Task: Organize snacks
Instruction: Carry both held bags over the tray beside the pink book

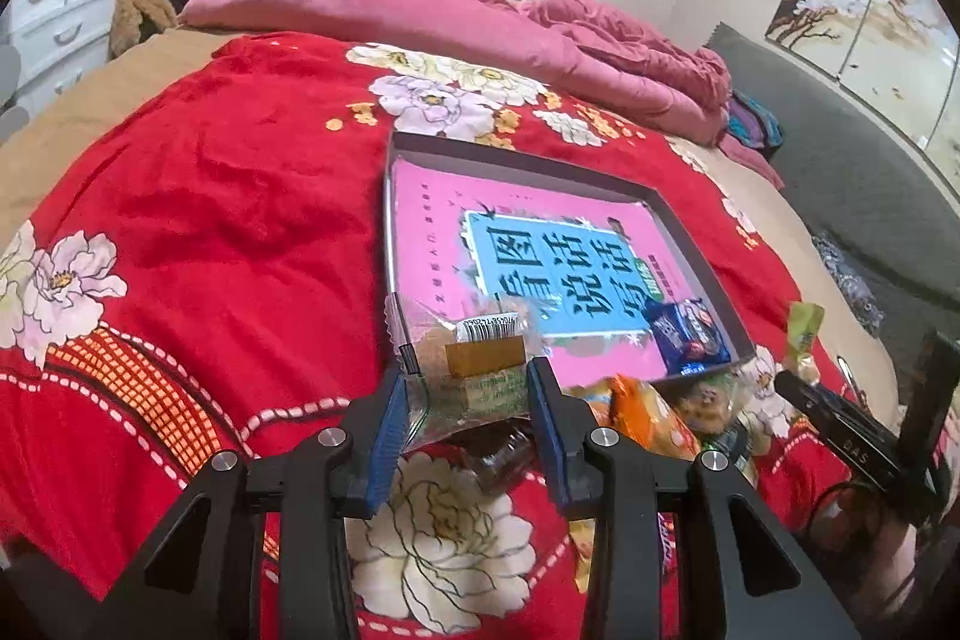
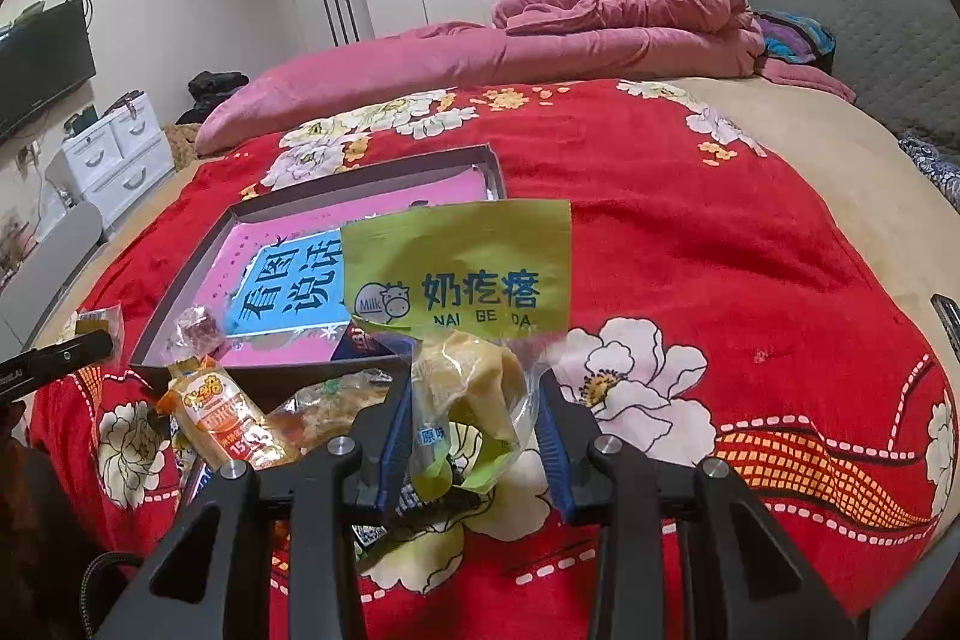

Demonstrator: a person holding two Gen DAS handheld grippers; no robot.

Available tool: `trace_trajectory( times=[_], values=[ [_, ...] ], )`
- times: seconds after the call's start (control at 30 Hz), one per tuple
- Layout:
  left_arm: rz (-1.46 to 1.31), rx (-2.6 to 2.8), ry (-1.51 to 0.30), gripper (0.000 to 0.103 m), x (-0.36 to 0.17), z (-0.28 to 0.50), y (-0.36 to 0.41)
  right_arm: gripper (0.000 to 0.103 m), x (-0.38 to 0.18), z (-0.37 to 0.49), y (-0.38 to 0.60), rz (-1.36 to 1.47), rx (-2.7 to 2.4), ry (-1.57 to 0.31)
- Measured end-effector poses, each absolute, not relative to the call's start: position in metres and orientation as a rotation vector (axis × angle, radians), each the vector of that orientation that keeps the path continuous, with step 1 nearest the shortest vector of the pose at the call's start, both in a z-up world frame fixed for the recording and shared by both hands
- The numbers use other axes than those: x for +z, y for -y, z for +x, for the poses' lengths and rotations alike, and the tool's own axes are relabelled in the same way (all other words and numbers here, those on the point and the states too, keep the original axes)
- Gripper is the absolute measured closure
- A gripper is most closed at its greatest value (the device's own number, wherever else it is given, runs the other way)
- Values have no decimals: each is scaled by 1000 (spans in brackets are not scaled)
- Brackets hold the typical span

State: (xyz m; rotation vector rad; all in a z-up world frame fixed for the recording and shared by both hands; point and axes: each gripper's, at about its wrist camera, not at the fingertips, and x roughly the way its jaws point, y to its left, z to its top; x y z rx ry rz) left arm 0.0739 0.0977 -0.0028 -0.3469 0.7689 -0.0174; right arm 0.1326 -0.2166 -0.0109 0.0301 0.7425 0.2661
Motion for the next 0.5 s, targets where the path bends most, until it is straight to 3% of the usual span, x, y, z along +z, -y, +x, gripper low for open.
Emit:
trace_trajectory(
  times=[0.5],
  values=[
    [-316, -13, -751, 63, -8, 95, -96, 65, -5, 152, 211, 41, 260, -716]
  ],
)
